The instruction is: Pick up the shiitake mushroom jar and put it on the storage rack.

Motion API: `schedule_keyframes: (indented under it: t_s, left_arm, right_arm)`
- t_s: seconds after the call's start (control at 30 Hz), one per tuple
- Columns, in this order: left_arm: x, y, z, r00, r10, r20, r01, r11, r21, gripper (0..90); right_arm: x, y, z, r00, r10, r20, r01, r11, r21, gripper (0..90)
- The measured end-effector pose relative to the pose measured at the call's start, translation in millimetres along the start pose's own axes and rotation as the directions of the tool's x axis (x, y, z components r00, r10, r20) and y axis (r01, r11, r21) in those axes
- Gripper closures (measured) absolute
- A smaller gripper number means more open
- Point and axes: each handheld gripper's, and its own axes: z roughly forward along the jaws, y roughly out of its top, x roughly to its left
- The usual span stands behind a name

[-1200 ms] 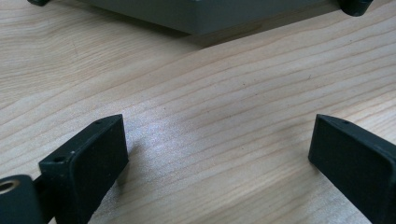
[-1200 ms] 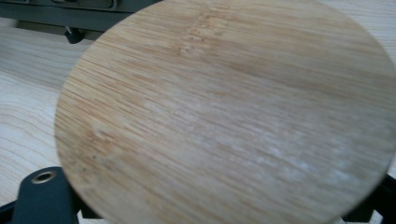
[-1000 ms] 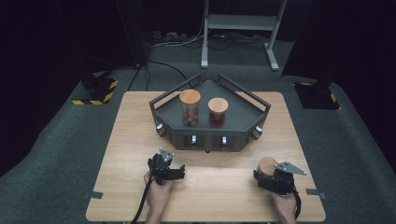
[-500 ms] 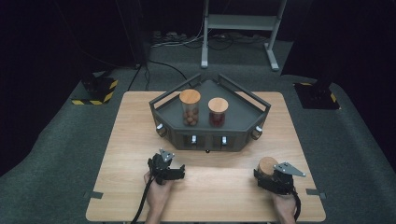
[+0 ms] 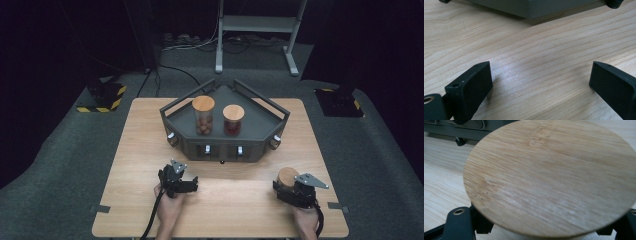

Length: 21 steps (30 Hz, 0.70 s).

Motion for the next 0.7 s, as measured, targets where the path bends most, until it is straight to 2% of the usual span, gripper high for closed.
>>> schedule_keyframes:
  t_s: [0.7]
  left_arm:
    - [-0.2, 0.0, 0.1, 1.0, -0.003, 0.0, 0.003, 1.0, -0.001, 4.3]
  right_arm:
    - [-0.8, 21.3, -6.7, 0.9998, 0.017, -0.013, -0.017, 1.0, -0.004, 23.4]
